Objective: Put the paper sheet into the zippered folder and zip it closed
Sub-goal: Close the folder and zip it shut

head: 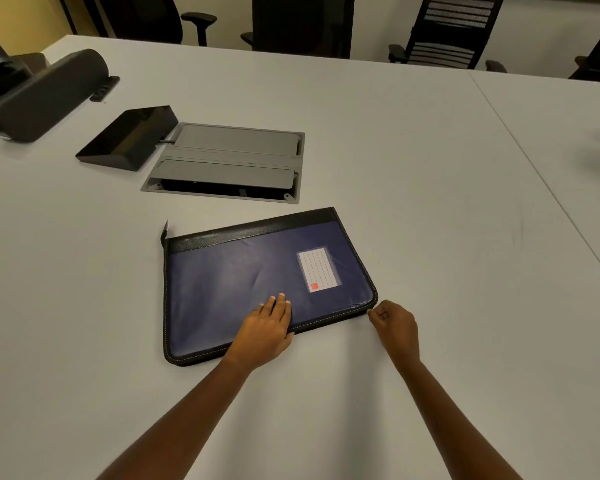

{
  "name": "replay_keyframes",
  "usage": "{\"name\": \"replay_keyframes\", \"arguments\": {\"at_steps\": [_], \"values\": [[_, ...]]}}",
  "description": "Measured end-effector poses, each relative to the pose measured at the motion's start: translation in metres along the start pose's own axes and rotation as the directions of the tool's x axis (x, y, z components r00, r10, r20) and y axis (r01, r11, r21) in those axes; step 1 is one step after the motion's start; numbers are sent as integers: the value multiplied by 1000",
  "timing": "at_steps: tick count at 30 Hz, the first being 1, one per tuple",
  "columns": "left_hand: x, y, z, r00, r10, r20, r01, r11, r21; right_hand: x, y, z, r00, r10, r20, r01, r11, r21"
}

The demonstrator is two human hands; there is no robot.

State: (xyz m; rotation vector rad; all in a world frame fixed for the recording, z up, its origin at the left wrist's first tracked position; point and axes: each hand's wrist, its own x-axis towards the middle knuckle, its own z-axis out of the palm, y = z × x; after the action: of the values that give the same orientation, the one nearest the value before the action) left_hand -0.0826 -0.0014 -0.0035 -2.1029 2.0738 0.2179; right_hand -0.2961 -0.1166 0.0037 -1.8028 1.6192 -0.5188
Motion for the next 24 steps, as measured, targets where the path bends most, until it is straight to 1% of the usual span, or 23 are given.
{"name": "replay_keyframes", "arguments": {"at_steps": [3,4,6,8,10,13,14,15,16,17,20,22,23,24], "values": [[9,17,-4,1000,12,6,-12,999,29,-14,1,3,1000,-3,5,2,999,34],[11,24,-6,999,29,-21,-29,999,39,-20,1,4,1000,-10,7,10,999,45],[16,38,-9,988,89,-122,-80,994,80,-29,0,7,999,-28,22,27,999,46],[18,51,-17,978,174,-112,-156,976,153,-38,0,9,998,-51,43,50,998,42],[20,61,-19,961,206,-185,-177,971,161,-45,0,12,995,-79,68,75,996,53],[24,65,-24,971,197,-133,-172,969,179,-49,0,16,987,-113,112,108,993,51],[26,63,-22,979,189,-78,-171,966,196,-48,0,16,985,-120,121,116,992,43],[28,61,-19,970,239,-35,-224,944,244,-47,0,16,984,-127,126,124,992,28],[30,62,-18,955,295,-27,-276,918,285,-44,2,14,983,-130,126,131,991,5],[32,62,-19,946,324,-29,-298,899,321,-40,4,11,984,-131,123,134,991,-19],[30,62,-23,935,354,13,-327,847,419,-33,11,6,991,-98,94,103,994,-47],[31,64,-23,919,386,81,-375,792,481,-26,13,2,995,-72,65,75,996,-39],[30,65,-25,910,402,98,-397,780,484,-22,12,0,996,-69,55,71,997,-34],[28,65,-27,907,413,81,-399,782,479,-17,11,-2,996,-73,50,75,997,-32]]}}
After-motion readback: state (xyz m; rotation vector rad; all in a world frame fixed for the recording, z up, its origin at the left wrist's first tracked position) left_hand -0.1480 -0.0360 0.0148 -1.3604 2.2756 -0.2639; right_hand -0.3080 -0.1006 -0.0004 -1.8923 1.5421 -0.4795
